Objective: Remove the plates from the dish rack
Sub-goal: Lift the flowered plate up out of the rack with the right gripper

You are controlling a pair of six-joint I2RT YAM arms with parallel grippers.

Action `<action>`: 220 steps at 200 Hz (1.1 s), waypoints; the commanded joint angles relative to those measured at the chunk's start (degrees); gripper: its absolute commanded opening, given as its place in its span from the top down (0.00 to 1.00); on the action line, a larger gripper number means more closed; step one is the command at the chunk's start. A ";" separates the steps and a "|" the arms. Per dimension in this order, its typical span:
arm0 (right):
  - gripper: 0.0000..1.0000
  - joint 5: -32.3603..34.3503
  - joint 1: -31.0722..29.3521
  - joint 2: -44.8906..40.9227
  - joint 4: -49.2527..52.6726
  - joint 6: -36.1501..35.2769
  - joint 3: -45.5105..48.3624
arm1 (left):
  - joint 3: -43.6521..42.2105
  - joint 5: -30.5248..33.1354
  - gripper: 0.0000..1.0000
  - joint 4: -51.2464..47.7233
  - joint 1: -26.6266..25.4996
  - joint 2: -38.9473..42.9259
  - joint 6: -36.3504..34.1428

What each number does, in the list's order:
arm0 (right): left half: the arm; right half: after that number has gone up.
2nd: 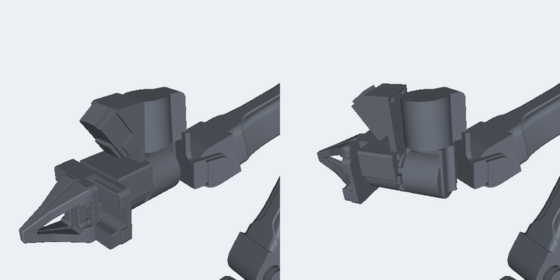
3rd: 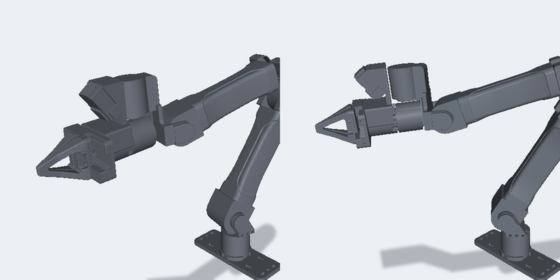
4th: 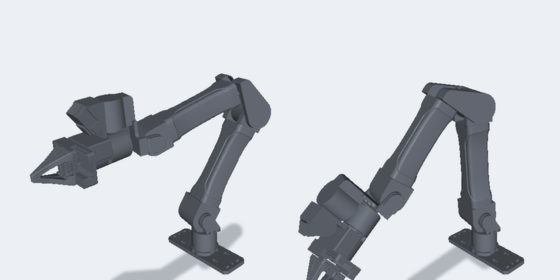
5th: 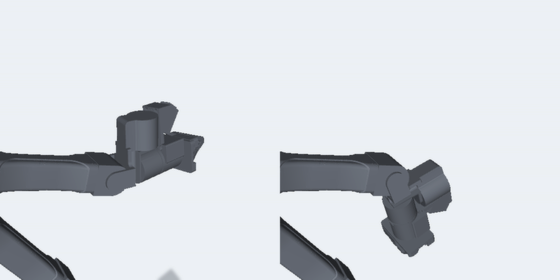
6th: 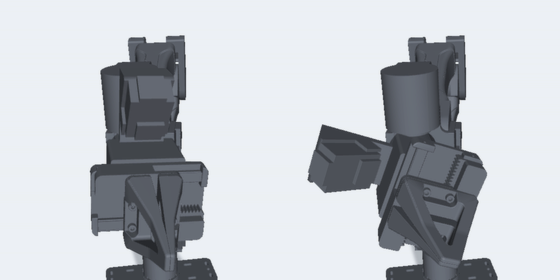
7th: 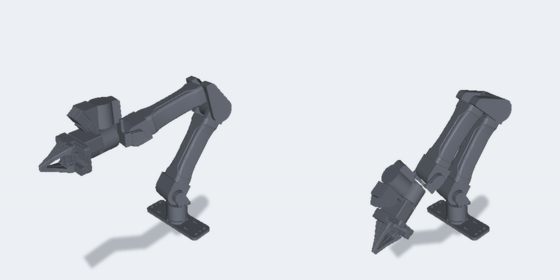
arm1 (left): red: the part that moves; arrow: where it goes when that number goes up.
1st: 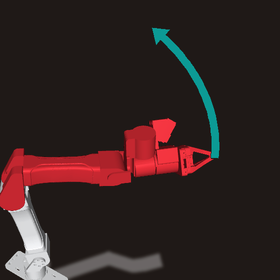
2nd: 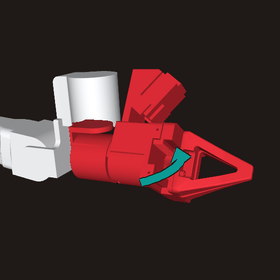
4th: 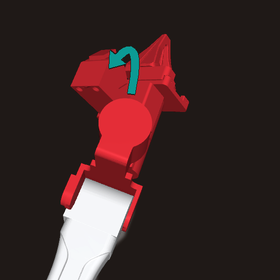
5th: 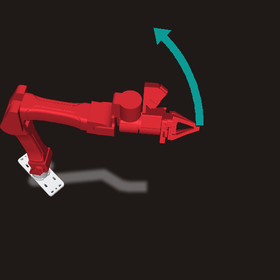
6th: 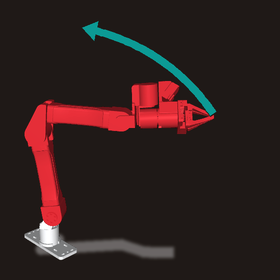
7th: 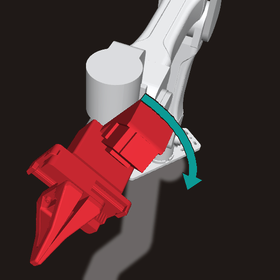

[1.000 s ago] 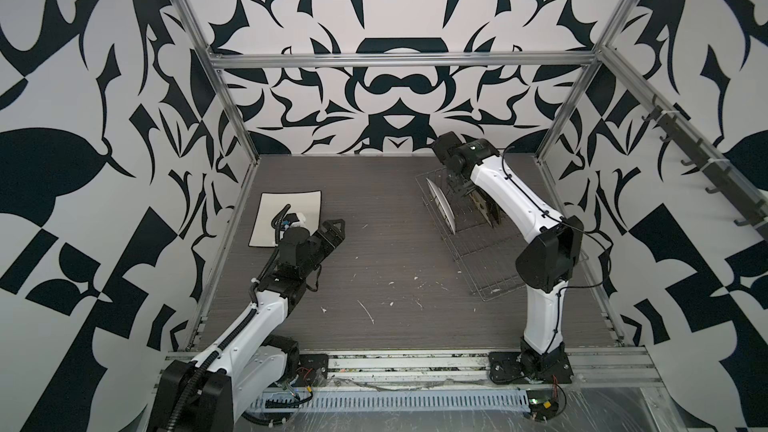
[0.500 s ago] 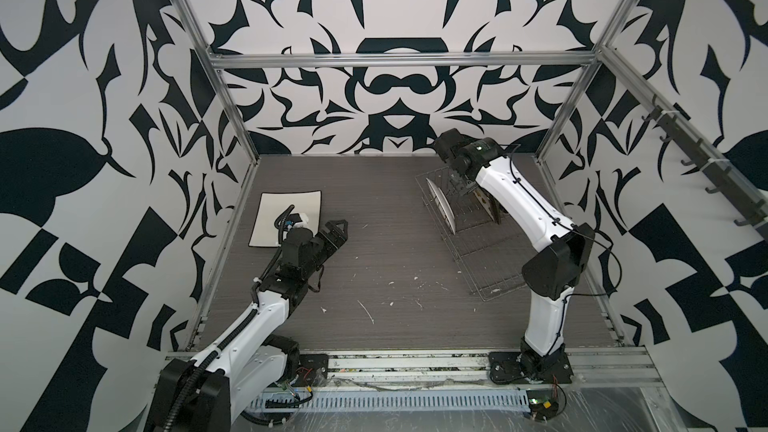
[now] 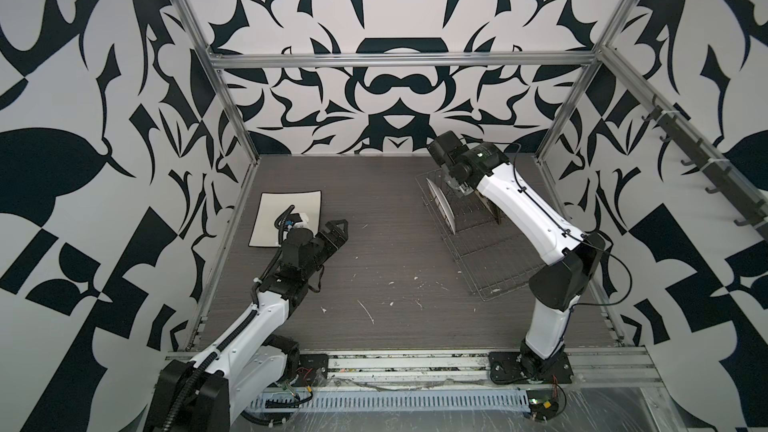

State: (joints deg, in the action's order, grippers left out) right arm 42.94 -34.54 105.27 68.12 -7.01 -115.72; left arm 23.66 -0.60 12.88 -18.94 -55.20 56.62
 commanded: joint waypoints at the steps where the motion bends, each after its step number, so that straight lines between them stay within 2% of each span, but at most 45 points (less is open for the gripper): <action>1: 1.00 8.21 -1.11 -6.35 -6.89 -0.70 -0.81 | -0.02 0.95 0.04 1.17 -0.20 0.11 -0.12; 62: 1.00 7.30 -4.67 -15.76 -20.19 -3.79 8.34 | 0.68 1.28 0.04 1.79 -0.92 -1.43 -0.20; 96: 1.00 1.93 -5.60 -21.63 -26.92 -5.11 13.65 | 1.10 1.64 0.04 1.79 -1.27 -1.75 -0.29; 157: 1.00 -1.41 -7.38 -35.83 -53.20 -8.87 30.07 | 2.01 2.18 0.04 1.79 -1.63 -1.68 -0.37; 196: 1.00 -0.85 -7.38 -39.90 -64.43 -11.68 35.81 | 2.60 2.16 0.04 1.79 -1.71 -1.48 -0.39; 220: 1.00 -1.92 -7.38 -42.08 -70.32 -10.52 39.00 | 2.50 2.69 0.04 1.79 -1.72 -0.71 -0.20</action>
State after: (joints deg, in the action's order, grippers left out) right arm 38.50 -41.82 67.85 19.68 -17.63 -76.71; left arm 24.75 0.91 13.89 -20.45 -56.73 56.58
